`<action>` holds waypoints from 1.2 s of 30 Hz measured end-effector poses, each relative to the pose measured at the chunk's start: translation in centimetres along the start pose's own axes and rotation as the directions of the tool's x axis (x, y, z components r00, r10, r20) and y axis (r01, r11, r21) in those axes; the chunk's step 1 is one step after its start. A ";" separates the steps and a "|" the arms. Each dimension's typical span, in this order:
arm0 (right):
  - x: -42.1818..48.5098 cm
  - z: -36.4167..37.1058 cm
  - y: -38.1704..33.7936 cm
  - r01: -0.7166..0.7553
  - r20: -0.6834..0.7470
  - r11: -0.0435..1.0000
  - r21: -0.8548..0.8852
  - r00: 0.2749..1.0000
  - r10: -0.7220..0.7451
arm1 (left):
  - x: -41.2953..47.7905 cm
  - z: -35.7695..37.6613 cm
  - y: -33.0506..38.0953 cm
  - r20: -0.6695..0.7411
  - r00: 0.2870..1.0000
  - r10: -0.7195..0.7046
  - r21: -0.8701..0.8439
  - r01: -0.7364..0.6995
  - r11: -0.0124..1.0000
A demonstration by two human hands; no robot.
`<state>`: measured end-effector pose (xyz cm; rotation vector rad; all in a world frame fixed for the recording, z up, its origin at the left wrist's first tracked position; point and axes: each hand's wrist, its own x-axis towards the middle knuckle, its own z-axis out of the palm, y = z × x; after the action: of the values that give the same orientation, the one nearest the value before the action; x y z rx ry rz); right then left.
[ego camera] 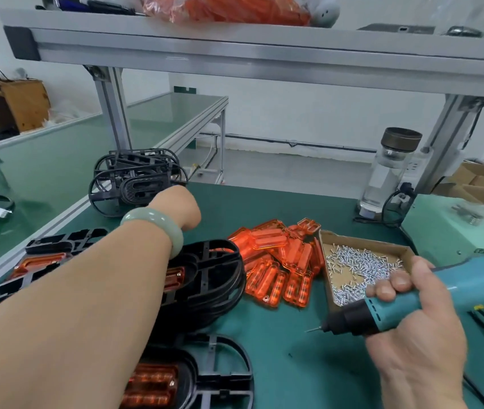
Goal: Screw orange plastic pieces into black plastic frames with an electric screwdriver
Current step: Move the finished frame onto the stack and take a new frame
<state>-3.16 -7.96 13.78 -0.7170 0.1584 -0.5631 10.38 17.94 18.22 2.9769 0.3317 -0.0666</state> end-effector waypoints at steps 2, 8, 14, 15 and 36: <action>0.1 0.0 0.1 -0.008 -0.001 1.000 -0.014 1.000 0.008 | 1.1 0.6 -0.7 0.055 0.998 -0.041 0.074 0.037 0.997; 0.2 0.0 0.9 -0.008 -0.021 0.997 -0.076 1.000 0.006 | 3.8 2.7 -3.1 0.227 0.973 -0.051 0.354 -0.034 0.935; 0.3 0.3 1.5 -0.018 -0.016 0.993 -0.120 1.000 0.017 | 4.8 4.6 -3.9 0.164 0.974 -0.155 0.210 0.119 0.970; 0.4 0.3 1.6 -0.023 -0.021 0.992 -0.124 1.000 0.020 | 4.9 4.8 -3.9 0.145 0.975 -0.170 0.188 0.141 0.972; 0.8 0.5 1.9 -0.008 -0.053 0.981 -0.192 0.999 -0.002 | 5.6 4.6 -4.3 0.062 0.969 -0.239 0.195 0.224 0.955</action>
<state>-1.51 -6.92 12.95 -0.8900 0.2662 -0.5689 14.79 22.63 12.73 3.0903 0.6997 -0.2627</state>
